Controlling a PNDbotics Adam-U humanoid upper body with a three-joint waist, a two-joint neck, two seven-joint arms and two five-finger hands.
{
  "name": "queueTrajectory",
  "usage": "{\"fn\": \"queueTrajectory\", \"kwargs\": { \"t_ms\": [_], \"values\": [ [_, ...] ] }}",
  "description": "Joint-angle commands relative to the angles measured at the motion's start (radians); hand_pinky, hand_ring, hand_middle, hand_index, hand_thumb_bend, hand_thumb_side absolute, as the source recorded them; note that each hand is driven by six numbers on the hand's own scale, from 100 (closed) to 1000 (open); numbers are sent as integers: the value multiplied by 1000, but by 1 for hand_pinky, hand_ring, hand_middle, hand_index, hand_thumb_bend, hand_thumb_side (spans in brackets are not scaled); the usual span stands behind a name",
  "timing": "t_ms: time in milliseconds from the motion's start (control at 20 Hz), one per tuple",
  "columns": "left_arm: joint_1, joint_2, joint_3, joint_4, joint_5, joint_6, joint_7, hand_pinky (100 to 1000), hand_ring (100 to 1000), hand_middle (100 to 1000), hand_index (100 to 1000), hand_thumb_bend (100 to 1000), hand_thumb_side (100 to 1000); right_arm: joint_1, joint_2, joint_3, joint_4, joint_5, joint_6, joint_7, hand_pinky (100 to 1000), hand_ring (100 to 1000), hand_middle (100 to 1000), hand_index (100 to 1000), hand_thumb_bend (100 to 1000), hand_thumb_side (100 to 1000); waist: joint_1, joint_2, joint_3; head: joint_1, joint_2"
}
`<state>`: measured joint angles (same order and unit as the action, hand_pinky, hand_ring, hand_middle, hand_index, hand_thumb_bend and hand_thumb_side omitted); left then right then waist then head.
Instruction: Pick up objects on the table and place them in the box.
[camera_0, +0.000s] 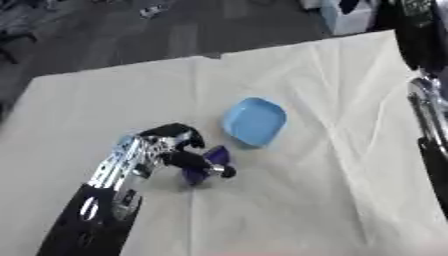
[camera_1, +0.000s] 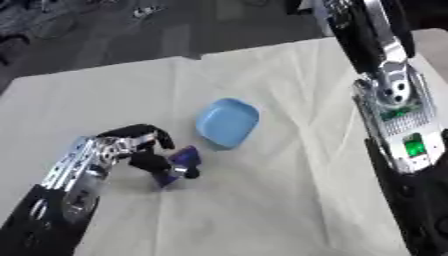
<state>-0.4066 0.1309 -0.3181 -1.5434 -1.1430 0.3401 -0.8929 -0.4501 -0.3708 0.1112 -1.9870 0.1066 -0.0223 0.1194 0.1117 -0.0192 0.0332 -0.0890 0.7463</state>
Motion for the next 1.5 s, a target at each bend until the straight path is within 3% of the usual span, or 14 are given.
{"fn": "queueTrajectory", "kwargs": {
  "t_ms": [50, 1500],
  "values": [
    [-22, -2, 11, -2, -7, 20, -14, 424, 642, 773, 826, 728, 753, -17, -14, -3, -13, -1, -1, 3, 507, 418, 600, 881, 100, 882, -5, -10, 1, -9, -2],
    [-21, -12, 7, 55, 7, 18, -14, 431, 638, 773, 833, 722, 756, -19, -12, -1, -13, -1, -2, 4, 507, 417, 599, 880, 100, 882, -5, -8, -1, -11, 0]
  ]
}}
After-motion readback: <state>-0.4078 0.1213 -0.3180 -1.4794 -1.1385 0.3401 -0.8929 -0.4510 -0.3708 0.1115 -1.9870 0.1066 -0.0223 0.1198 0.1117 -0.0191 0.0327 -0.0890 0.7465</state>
